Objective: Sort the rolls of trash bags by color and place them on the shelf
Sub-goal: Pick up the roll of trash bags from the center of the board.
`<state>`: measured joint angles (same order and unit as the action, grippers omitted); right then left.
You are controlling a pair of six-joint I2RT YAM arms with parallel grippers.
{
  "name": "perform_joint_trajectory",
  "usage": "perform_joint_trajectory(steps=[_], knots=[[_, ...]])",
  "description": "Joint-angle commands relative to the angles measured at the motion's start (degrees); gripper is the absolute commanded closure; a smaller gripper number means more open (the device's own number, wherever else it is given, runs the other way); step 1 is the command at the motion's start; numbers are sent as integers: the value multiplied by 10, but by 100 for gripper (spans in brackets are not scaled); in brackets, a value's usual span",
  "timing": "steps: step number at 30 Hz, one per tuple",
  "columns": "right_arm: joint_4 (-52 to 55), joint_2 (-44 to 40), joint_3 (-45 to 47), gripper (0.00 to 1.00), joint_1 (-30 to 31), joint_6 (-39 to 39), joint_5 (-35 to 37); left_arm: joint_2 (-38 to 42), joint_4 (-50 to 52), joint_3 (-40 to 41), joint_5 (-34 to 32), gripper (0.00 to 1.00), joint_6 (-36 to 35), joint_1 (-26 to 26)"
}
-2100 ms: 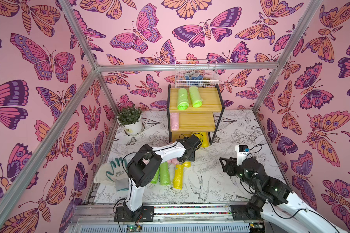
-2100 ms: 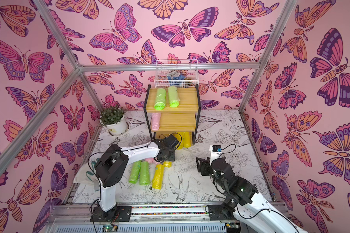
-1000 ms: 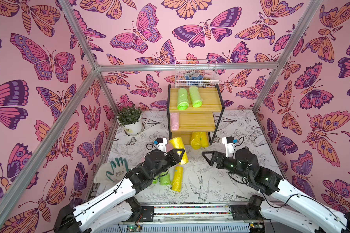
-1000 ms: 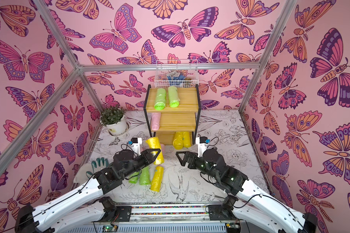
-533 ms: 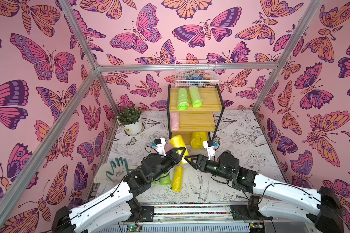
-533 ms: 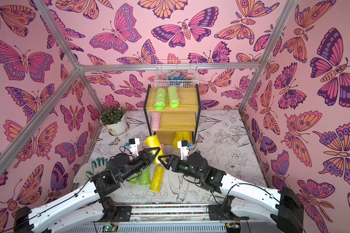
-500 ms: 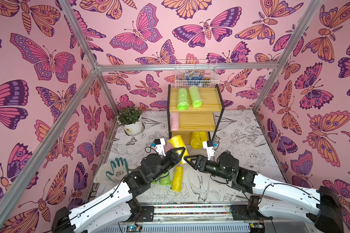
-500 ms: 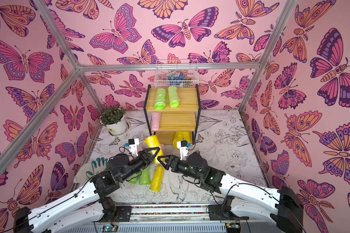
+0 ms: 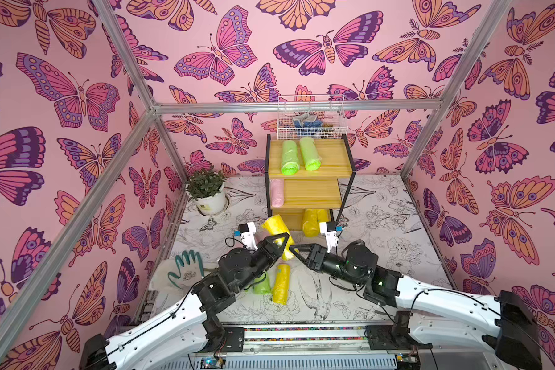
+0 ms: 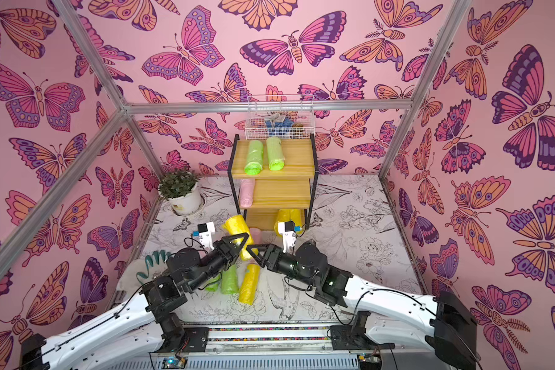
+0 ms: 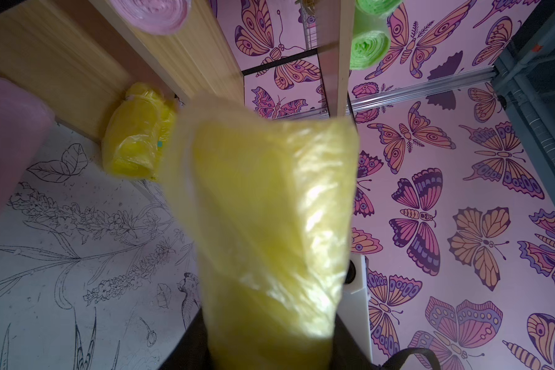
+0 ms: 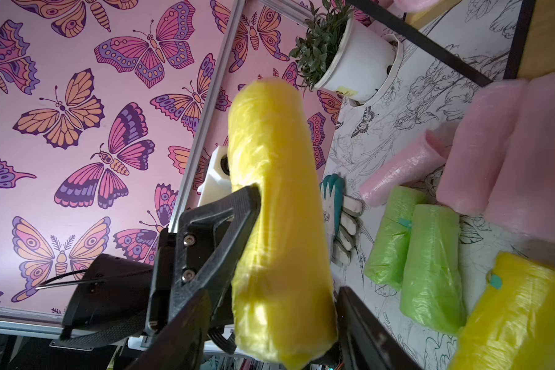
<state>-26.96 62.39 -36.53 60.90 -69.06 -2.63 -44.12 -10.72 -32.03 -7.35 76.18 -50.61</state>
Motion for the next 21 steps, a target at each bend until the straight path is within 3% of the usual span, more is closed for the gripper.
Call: perform_joint_trajectory(steps=[1,4,8,17,21], knots=[[-32,15,-13,33,5,-8,4,2,-39,5,-4,100,7,-2],[-36,30,-17,29,6,-13,5,3,-39,8,-6,100,10,-2],[-57,45,-13,35,6,-19,12,8,-40,16,-6,100,17,-2],[-79,78,-26,64,6,-26,1,5,-44,29,0,100,27,-3],[-107,106,-26,85,5,-38,-10,5,-45,34,3,100,25,-3]])
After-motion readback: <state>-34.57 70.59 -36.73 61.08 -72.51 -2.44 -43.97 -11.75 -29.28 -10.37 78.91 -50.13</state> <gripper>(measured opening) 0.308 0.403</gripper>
